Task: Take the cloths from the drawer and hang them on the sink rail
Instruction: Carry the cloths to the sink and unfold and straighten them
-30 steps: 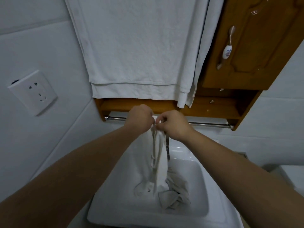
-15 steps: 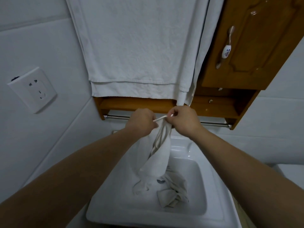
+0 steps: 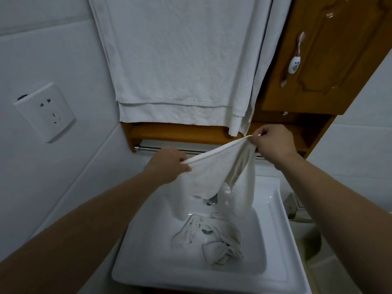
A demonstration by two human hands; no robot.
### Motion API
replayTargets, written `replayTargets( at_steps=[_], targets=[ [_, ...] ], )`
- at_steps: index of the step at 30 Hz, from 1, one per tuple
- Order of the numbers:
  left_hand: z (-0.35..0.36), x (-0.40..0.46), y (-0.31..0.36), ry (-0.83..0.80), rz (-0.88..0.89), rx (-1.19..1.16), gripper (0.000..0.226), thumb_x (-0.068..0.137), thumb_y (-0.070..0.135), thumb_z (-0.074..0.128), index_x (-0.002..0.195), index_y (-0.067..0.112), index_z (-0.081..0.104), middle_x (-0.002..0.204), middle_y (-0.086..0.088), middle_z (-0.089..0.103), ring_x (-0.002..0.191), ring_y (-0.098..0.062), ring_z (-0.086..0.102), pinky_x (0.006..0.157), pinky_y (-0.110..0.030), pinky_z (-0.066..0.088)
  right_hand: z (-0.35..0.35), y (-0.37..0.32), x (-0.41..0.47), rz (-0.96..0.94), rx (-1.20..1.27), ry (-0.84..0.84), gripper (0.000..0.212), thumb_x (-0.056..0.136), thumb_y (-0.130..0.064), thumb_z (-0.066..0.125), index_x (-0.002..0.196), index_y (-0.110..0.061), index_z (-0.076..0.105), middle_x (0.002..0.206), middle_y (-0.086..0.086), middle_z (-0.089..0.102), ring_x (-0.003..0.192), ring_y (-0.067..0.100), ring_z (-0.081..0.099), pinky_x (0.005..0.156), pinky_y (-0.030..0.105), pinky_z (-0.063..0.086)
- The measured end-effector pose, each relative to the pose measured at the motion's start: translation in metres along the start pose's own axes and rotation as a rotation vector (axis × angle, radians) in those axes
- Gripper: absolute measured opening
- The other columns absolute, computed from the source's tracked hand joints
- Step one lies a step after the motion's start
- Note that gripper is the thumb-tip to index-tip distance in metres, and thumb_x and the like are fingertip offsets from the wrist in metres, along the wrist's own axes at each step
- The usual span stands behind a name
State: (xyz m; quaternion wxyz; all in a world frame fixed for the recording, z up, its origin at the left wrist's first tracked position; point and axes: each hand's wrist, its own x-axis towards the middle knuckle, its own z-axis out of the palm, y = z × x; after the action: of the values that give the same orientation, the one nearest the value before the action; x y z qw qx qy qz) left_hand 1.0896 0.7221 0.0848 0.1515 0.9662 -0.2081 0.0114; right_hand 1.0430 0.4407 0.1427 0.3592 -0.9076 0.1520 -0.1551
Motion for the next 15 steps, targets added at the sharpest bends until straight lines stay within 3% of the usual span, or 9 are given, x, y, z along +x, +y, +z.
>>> replayTargets(
  at_steps=[2,5,10,13,15],
  targets=[
    [0.003,-0.003,-0.008,-0.039,-0.041,-0.027,0.028,0.082,0.055,0.067,0.078,0.027,0.066,0.070,0.008,0.056,0.072,-0.013,0.053,0.052,-0.024,0.029,-0.001,0.008,0.001,0.034,-0.028,0.003,0.017,0.091,-0.024,0.068,0.074,-0.025,0.068,0.081,-0.004,0.066,0.079,0.018,0.063,0.074,0.037,0.059],
    [0.004,-0.003,-0.010,-0.039,-0.059,-0.093,0.037,0.079,0.061,0.065,0.073,0.025,0.066,0.072,0.004,0.060,0.071,-0.012,0.054,0.054,-0.026,0.032,0.002,0.015,0.000,0.034,-0.085,0.030,0.015,0.092,-0.023,0.066,0.078,-0.021,0.070,0.082,-0.002,0.065,0.087,0.021,0.064,0.092,0.046,0.055],
    [0.006,-0.010,-0.016,-0.118,-0.033,-0.117,0.046,0.068,0.065,0.073,0.065,0.024,0.054,0.071,0.006,0.054,0.067,-0.011,0.049,0.056,-0.029,0.031,-0.007,0.031,0.008,0.159,-0.023,0.085,0.018,0.089,-0.023,0.067,0.071,-0.022,0.068,0.078,0.001,0.066,0.076,0.022,0.064,0.079,0.045,0.059],
    [0.001,-0.014,-0.024,-0.202,-0.112,-0.293,0.052,0.069,0.061,0.076,0.079,0.011,0.070,0.076,-0.004,0.066,0.072,-0.021,0.060,0.061,-0.031,0.041,-0.010,0.041,0.012,0.222,0.031,0.099,0.018,0.088,-0.022,0.068,0.070,-0.020,0.069,0.076,0.002,0.067,0.075,0.024,0.065,0.078,0.045,0.059],
    [-0.002,-0.020,-0.025,-0.291,-0.124,-0.494,0.047,0.069,0.059,0.078,0.085,0.016,0.075,0.079,-0.003,0.072,0.071,-0.017,0.066,0.060,-0.028,0.048,-0.007,0.046,0.012,0.220,0.022,0.085,0.018,0.087,-0.023,0.068,0.070,-0.021,0.069,0.076,0.001,0.067,0.075,0.023,0.065,0.076,0.042,0.059]
  ],
)
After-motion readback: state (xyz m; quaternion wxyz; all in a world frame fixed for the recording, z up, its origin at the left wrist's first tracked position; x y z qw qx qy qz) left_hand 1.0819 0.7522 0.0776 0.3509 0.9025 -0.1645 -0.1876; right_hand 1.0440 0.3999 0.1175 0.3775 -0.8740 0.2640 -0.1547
